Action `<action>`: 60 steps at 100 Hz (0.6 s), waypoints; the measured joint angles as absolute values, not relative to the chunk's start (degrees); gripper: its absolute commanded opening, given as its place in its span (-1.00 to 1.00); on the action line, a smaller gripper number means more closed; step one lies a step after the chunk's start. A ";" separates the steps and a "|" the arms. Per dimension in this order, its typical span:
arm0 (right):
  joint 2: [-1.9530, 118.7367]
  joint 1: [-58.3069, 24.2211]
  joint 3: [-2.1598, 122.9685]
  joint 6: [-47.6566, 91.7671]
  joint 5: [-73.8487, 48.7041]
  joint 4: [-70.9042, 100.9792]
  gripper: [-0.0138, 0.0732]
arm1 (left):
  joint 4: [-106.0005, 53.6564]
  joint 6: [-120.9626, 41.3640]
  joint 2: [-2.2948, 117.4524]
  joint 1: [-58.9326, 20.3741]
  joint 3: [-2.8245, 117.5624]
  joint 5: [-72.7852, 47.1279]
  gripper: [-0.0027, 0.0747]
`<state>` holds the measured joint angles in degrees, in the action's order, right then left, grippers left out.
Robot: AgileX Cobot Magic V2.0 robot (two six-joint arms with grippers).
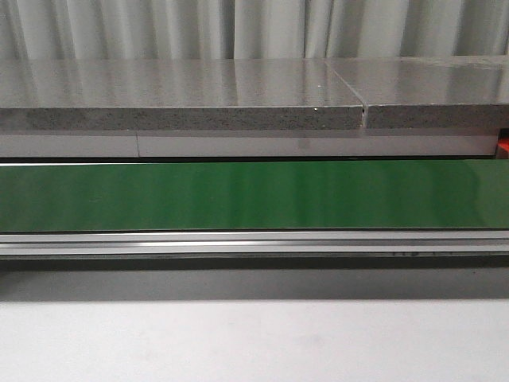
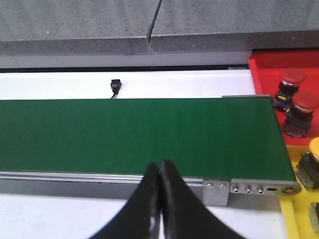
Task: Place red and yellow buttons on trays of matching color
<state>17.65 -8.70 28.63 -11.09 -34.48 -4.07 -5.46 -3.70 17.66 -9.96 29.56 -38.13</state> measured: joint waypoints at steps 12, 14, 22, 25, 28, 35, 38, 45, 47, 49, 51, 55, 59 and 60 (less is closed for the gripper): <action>17.65 -8.70 28.54 -11.09 -34.48 -4.07 -0.84 | -4.13 -3.70 17.80 -9.96 29.56 -36.78 -0.99; 17.65 -8.70 28.54 -11.09 -34.48 -4.07 -0.84 | -3.80 -3.70 18.17 -9.96 29.56 -36.69 -0.99; 17.65 -8.70 28.54 -11.09 -34.48 -4.07 -0.84 | -2.74 -3.34 20.09 -9.96 29.67 -36.19 -0.99; 17.65 -8.70 28.54 -11.09 -34.48 -4.07 -0.84 | -2.57 -2.68 21.11 -9.96 29.91 -35.86 -0.99; 17.65 -8.70 28.54 -11.09 -34.48 -4.07 -0.84 | -2.47 -2.00 22.62 -9.96 30.42 -35.35 -0.99; 17.65 -8.70 28.54 -11.09 -34.48 -4.07 -0.84 | -2.33 0.76 26.34 -9.96 31.86 -34.58 -0.99; 17.65 -8.70 28.54 -11.09 -34.48 -4.07 -0.84 | -2.25 1.66 28.08 -9.96 32.55 -34.35 -0.99; 17.65 -8.70 28.54 -11.09 -34.48 -4.07 -0.84 | -1.93 2.89 32.64 -9.96 34.50 -33.97 -0.99; 17.65 -8.70 28.54 -11.09 -34.48 -4.07 -0.84 | -1.81 3.14 34.03 -9.96 35.12 -33.84 -0.99; 17.65 -8.70 28.54 -11.09 -34.48 -4.07 -0.84 | -1.53 3.26 35.37 -9.96 35.77 -33.75 -0.99; 17.65 -8.70 28.54 -11.09 -34.48 -4.07 -0.84 | -1.37 3.41 36.24 -9.96 36.40 -33.59 -0.99; 17.65 -8.70 28.54 -11.09 -34.48 -4.07 -0.84 | -0.96 3.51 38.84 -9.96 37.46 -33.02 -0.99; 17.65 -8.70 28.54 -11.09 -34.48 -4.07 -0.84 | -0.70 3.51 41.38 -9.96 38.80 -32.39 -0.99; 17.65 -8.70 28.54 -11.09 -34.48 -4.07 -0.84 | -0.60 3.63 41.81 -9.96 39.04 -32.37 -0.99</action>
<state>17.65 -8.70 28.54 -11.09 -34.48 -4.07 -0.60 3.63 41.81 -9.96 39.04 -32.37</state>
